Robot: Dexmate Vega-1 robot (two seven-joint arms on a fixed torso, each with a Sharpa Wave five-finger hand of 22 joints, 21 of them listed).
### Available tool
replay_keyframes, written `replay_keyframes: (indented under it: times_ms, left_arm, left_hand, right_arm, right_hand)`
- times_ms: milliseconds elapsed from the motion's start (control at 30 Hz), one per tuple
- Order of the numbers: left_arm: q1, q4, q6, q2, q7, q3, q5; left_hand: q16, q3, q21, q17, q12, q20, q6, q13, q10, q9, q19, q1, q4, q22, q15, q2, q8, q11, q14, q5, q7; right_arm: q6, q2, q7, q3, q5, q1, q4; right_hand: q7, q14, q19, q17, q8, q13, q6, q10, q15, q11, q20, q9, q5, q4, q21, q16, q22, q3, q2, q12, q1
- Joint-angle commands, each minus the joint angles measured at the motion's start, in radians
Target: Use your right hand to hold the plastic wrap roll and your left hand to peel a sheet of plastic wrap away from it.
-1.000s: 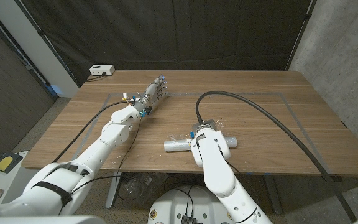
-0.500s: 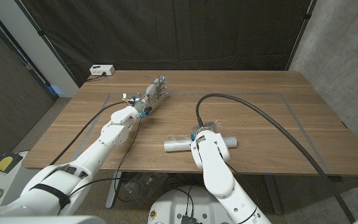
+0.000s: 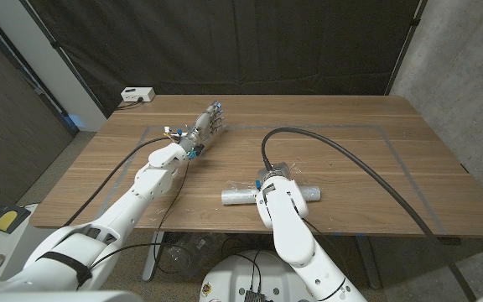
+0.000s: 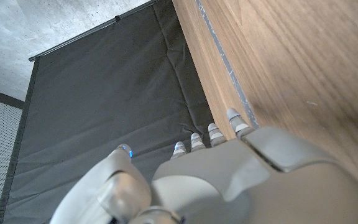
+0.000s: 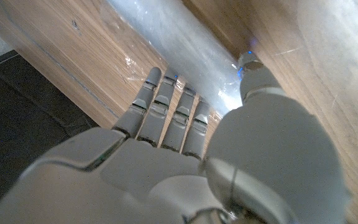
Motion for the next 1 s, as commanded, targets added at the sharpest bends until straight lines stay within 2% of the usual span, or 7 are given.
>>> replay_keyframes:
  times_ms: [33, 333, 700, 1000]
  left_arm:
    - [0.003, -0.004, 0.002, 0.0, 0.004, -0.003, 0.004]
    - [0.001, -0.002, 0.001, -0.002, 0.005, -0.001, 0.007]
    - [0.008, -0.011, 0.002, 0.002, 0.012, -0.008, 0.006]
    - [0.007, -0.006, -0.002, 0.003, 0.009, -0.013, 0.003]
  left_hand:
    - [-0.003, -0.004, 0.0, 0.003, -0.004, 0.005, -0.008, 0.005, -0.003, 0.004, -0.004, 0.002, 0.002, 0.003, 0.001, 0.001, -0.003, 0.004, -0.002, 0.005, -0.001]
    - [-0.003, -0.005, -0.002, 0.003, -0.005, 0.005, -0.009, 0.005, -0.004, 0.004, -0.004, 0.002, 0.001, 0.003, 0.0, 0.002, -0.003, 0.002, -0.002, 0.006, -0.001]
    - [-0.003, -0.007, -0.004, 0.003, -0.004, 0.004, -0.011, 0.005, -0.002, 0.004, -0.004, 0.002, 0.0, 0.003, -0.002, 0.003, -0.003, 0.001, -0.003, 0.008, -0.002]
    - [-0.004, -0.008, -0.005, 0.003, -0.005, 0.005, -0.011, 0.005, -0.004, 0.004, -0.003, 0.003, -0.001, 0.004, 0.0, 0.004, -0.003, 0.003, -0.003, 0.01, -0.002]
  right_arm:
    - [-0.036, -0.001, -0.074, 0.016, 0.064, -0.004, 0.036]
    - [-0.093, 0.01, -0.204, 0.045, 0.152, -0.024, 0.032]
    - [-0.135, 0.067, -0.357, 0.153, 0.438, -0.055, -0.036]
    - [-0.146, 0.082, -0.431, 0.192, 0.577, -0.052, -0.035]
  right_hand:
    - [-0.102, 0.126, 0.016, 0.054, 0.024, 0.028, 0.199, 0.189, -0.181, -0.089, -0.07, 0.011, -0.061, -0.006, 0.046, 0.063, 0.015, -0.036, 0.151, 0.039, 0.113]
    - [-0.095, 0.136, 0.018, 0.068, 0.028, 0.038, 0.215, 0.204, -0.181, -0.083, -0.07, 0.013, -0.076, -0.006, 0.064, 0.07, 0.02, -0.042, 0.164, 0.048, 0.124]
    - [-0.081, 0.136, 0.013, 0.075, 0.03, 0.05, 0.221, 0.23, -0.179, -0.074, -0.064, 0.014, -0.088, -0.004, 0.082, 0.065, 0.024, -0.043, 0.176, 0.061, 0.132]
    - [-0.054, 0.167, 0.024, 0.09, 0.04, 0.063, 0.231, 0.262, -0.178, -0.074, -0.047, 0.023, -0.095, -0.004, 0.108, 0.077, 0.027, -0.045, 0.181, 0.077, 0.138]
